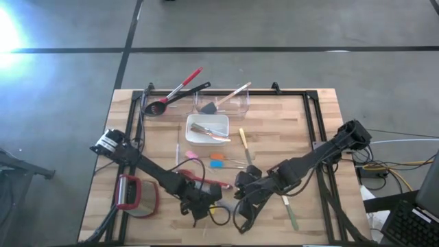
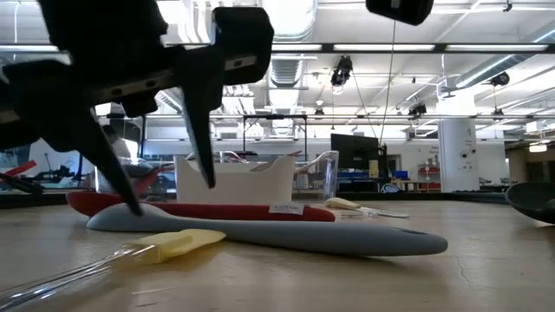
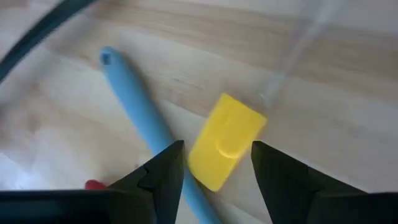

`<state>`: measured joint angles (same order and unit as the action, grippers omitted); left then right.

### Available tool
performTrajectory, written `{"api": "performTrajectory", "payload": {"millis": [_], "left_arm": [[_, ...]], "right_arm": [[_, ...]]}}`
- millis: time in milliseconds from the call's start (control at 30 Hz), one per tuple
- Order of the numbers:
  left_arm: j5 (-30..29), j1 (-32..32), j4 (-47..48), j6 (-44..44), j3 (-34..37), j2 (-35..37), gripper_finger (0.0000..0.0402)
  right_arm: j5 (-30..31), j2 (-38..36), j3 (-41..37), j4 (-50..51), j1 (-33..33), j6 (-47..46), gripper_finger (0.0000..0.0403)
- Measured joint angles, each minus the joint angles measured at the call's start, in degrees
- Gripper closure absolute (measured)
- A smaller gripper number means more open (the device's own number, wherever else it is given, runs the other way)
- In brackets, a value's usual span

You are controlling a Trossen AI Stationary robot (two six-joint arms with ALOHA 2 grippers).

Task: Pick & Place Kitchen Items
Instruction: Put the yellow spatula into the right transparent bin

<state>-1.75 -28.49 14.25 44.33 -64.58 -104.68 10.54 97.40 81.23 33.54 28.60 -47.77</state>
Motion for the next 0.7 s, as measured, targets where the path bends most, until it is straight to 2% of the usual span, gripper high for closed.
{"api": "performTrajectory", "payload": {"millis": [300,467,700], "left_arm": [[0.93,1.47,6.95,6.46,-5.17,-4.28,0.0222],[5.94,2.15,13.48,7.24,-10.77,-7.67,0.0232],[8.43,2.20,19.41,9.06,-16.87,-12.21,0.0249]], "right_arm": [[0.66,-3.62,0.00,1.41,0.00,1.98,0.0351],[1.56,-4.36,0.00,2.77,0.00,2.61,0.0351],[1.62,-4.44,0.00,3.14,0.00,3.63,0.0351]]}}
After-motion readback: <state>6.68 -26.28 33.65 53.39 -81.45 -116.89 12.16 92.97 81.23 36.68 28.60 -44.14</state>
